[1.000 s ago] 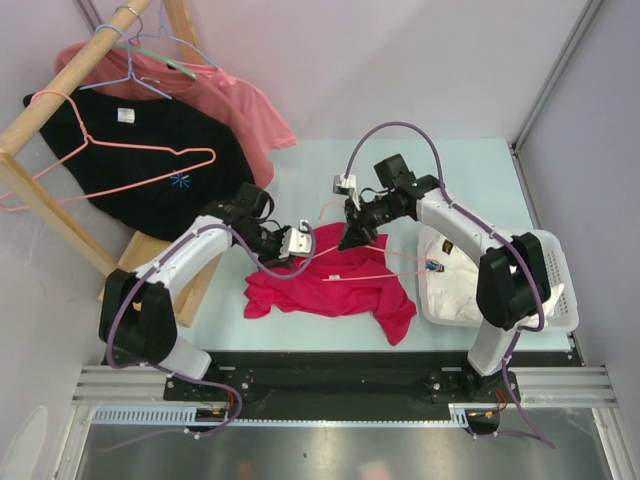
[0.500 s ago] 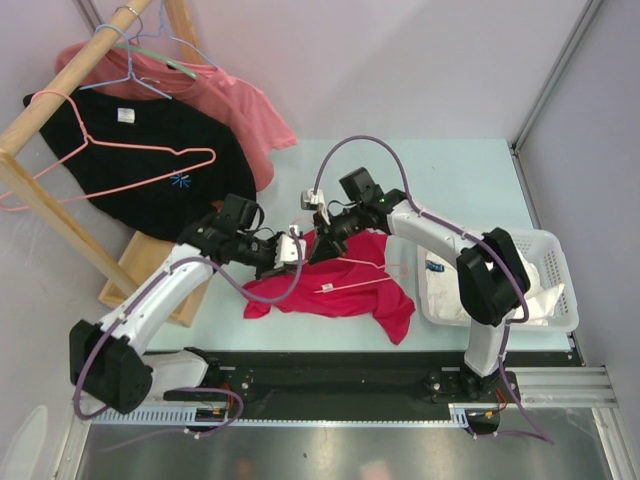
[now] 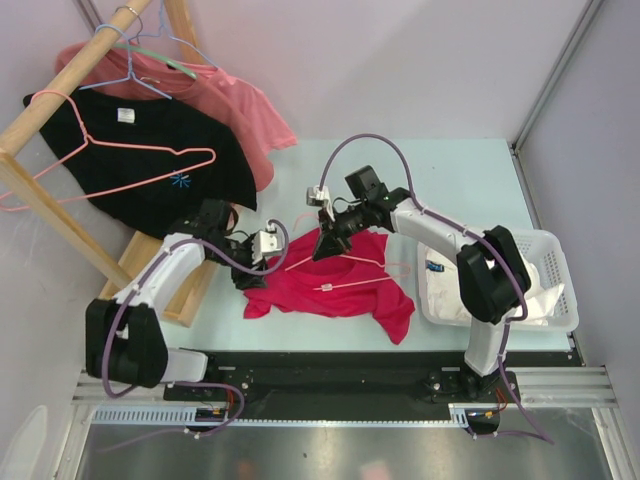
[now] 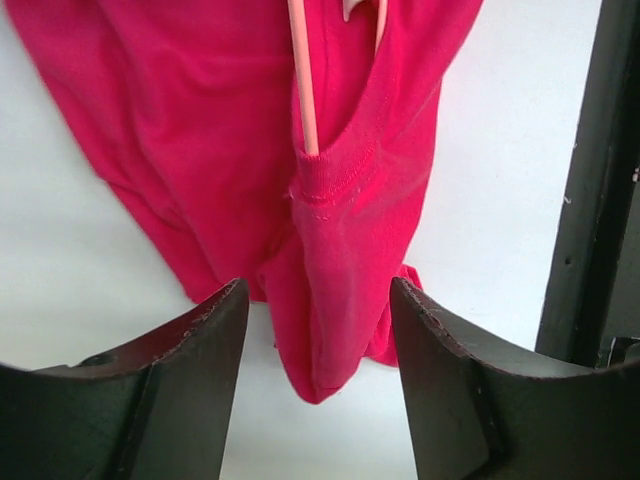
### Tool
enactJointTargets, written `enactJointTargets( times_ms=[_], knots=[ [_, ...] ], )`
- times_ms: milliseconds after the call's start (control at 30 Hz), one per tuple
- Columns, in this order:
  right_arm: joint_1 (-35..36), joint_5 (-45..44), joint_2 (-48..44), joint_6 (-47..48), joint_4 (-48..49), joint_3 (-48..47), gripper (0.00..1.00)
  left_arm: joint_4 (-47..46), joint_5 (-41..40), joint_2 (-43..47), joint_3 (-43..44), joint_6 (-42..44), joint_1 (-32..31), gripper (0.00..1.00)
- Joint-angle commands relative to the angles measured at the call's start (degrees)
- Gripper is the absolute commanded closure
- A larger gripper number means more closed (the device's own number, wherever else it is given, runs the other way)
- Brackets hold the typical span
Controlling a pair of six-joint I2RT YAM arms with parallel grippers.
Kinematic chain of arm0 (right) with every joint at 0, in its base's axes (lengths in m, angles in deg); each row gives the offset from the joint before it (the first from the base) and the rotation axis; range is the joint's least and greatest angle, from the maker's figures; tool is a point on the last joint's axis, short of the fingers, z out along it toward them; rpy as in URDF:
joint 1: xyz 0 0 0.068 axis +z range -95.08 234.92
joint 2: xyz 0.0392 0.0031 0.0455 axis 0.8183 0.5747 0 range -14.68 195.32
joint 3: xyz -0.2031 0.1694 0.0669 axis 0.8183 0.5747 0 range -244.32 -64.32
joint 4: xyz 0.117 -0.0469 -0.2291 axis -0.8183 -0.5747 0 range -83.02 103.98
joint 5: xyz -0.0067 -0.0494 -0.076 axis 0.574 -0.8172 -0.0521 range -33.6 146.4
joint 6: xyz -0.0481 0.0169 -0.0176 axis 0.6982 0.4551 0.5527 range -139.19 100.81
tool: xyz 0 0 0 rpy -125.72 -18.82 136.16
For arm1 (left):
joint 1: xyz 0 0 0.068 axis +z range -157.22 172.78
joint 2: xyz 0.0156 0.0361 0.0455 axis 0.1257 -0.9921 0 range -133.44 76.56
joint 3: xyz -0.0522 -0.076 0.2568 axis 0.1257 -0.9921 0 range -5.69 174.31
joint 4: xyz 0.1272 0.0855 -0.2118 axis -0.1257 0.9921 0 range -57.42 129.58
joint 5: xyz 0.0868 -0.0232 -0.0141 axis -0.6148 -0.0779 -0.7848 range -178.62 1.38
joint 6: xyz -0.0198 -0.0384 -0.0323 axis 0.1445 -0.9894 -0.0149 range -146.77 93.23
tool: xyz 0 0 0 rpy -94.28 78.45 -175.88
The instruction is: Place the t-shirt on the hanger
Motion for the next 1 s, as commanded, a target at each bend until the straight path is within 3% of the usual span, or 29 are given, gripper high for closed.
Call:
enactJointTargets(
  times_ms=[0,133,267,467,633,967],
  knots=[
    [-0.4,1.9,-3.5,1.4,0.0,0.2,1.00,2.3,2.7,-3.2,0.9,5.1,-0.1,0.37],
    [-0.4,2.2,-3.8,1.3,-0.5,0.0,1.00,1.0,3.4,-6.8,0.7,4.6,-1.7,0.49],
    [0.1,2.4,-3.8,0.6,0.3,-0.1,1.00,-2.9,4.9,-6.2,0.7,0.3,-5.0,0.67],
    [1.1,2.3,-2.8,0.2,1.4,0.1,1.00,-7.7,8.0,-4.2,2.4,-6.2,-8.8,0.82],
    [1.8,2.4,-2.0,-1.4,3.3,-0.1,1.00,-11.0,9.9,-3.4,3.8,-11.7,-11.1,0.85],
    [3.5,2.7,-0.5,-4.8,8.7,-0.1,1.00,-18.1,12.1,-2.9,4.7,-21.3,-13.9,0.82]
  ],
)
